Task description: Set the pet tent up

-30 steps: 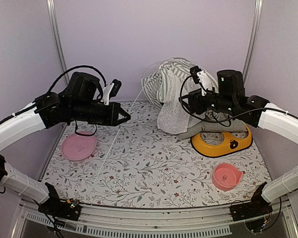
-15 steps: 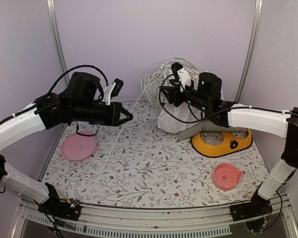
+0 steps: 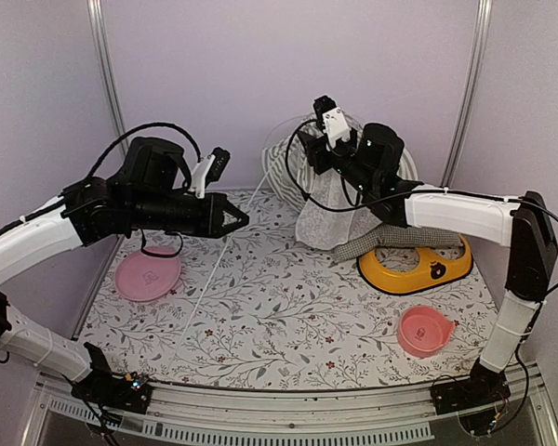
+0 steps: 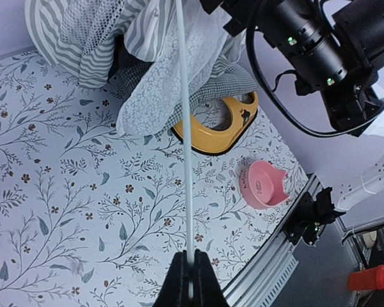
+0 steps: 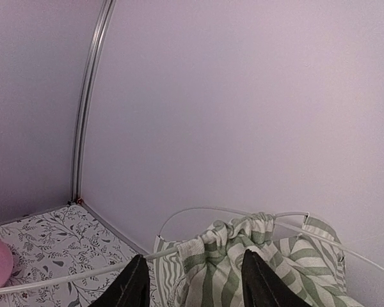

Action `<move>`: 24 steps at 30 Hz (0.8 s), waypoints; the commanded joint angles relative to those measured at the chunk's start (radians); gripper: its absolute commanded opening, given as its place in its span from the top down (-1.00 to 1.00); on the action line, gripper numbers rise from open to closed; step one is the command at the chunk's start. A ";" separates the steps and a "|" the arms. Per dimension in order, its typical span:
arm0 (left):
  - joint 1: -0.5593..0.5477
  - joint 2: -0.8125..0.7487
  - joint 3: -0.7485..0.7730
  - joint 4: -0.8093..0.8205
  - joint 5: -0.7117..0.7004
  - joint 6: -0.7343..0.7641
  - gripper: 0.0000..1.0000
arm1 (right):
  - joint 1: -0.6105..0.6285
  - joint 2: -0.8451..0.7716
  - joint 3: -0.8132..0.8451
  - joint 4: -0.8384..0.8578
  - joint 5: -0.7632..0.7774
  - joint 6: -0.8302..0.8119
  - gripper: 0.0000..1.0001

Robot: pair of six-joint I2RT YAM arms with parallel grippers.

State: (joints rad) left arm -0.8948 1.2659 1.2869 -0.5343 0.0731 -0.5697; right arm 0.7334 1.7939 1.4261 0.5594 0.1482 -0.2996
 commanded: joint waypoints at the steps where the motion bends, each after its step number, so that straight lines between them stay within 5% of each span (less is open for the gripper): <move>1: -0.021 -0.029 -0.008 0.074 0.005 0.006 1.00 | 0.008 0.048 0.057 0.001 0.030 -0.024 0.02; 24: -0.045 -0.031 -0.005 0.082 -0.006 -0.017 1.00 | 0.016 0.123 0.109 0.009 0.123 -0.004 0.29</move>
State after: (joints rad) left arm -0.9146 1.2602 1.2797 -0.5129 0.0662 -0.5903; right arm 0.7399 1.8851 1.4891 0.5644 0.2329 -0.3145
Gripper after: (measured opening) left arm 0.027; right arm 0.369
